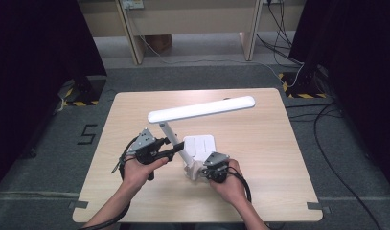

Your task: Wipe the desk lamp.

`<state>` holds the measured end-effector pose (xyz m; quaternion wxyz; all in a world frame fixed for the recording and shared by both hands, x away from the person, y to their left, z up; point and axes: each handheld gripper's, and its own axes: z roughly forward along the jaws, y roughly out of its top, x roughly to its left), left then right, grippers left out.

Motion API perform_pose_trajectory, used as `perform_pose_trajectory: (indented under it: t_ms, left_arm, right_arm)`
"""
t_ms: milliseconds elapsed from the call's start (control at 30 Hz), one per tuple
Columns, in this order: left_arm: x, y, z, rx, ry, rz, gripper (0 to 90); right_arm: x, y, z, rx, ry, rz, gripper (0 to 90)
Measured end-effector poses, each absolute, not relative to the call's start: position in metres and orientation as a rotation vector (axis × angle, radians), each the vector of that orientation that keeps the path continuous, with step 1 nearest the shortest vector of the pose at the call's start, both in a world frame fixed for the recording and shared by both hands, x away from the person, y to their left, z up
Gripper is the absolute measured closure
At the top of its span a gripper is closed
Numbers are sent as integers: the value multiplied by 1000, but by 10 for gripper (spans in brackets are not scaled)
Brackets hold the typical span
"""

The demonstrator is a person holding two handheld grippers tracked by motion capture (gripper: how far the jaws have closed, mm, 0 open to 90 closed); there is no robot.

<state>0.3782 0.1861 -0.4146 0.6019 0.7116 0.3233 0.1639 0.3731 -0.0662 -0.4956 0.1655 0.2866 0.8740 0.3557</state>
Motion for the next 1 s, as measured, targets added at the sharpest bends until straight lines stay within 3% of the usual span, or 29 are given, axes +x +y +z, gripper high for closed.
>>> perform_pose_trajectory:
  t_ms: [467, 800, 1000]
  left_arm:
    - [378, 185, -413, 1667, 748, 400, 562]
    - [377, 184, -413, 1668, 756, 414, 563]
    - [377, 183, -413, 1673, 754, 414, 563]
  right_arm:
    - [379, -114, -491, 974, 2410, 908, 815]
    - [380, -51, -486, 854, 2456, 1005, 814]
    - [385, -57, -496, 900, 2432, 987, 815]
